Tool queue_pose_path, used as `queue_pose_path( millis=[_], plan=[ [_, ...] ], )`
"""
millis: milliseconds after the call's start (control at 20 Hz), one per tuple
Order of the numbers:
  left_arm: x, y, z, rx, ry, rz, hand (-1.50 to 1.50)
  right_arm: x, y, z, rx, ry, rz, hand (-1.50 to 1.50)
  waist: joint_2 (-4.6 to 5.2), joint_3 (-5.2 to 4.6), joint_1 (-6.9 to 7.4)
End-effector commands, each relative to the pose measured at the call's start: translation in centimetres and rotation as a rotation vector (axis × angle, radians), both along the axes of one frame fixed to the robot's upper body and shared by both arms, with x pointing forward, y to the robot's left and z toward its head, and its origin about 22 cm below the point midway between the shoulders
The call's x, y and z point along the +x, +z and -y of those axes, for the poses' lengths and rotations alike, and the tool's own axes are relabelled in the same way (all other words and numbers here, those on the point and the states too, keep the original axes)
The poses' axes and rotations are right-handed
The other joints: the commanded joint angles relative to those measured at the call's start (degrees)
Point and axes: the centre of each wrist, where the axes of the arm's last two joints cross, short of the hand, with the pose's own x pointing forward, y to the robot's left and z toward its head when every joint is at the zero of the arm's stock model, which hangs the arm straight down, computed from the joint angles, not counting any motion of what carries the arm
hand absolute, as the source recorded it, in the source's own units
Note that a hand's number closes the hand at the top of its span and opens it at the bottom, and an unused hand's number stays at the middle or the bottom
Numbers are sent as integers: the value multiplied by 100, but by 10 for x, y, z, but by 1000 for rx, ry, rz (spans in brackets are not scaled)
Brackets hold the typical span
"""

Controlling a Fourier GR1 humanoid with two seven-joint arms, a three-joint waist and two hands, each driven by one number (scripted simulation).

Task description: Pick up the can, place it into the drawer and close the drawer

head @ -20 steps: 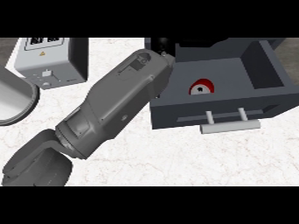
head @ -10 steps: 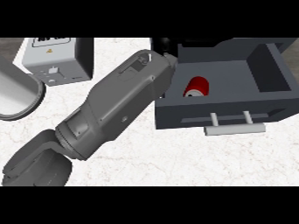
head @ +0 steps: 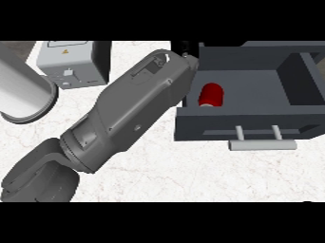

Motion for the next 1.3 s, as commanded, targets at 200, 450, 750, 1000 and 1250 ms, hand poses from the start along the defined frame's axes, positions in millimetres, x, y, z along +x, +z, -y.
queue_pose_path(
  millis=[200,450,750,1000,1250],
  plan=[
    [6,-3,-10,16,18,-18,-150,59,-9,-50,-179,-32,39,-150,-36,-4,137],
    [4,-5,-15,1,36,-40,-150,91,-32,-61,-319,-30,28,-150,-68,-3,168],
    [6,15,-27,17,37,-19,-150,150,-43,-79,-490,-24,-11,-150,-66,-3,280],
    [14,4,-62,30,80,-46,-150,177,-61,-103,-617,-69,-23,-150,-69,-4,277],
    [7,9,-79,41,77,-24,-150,203,-93,-103,-642,-102,-49,-150,-88,-2,311]
  ],
)
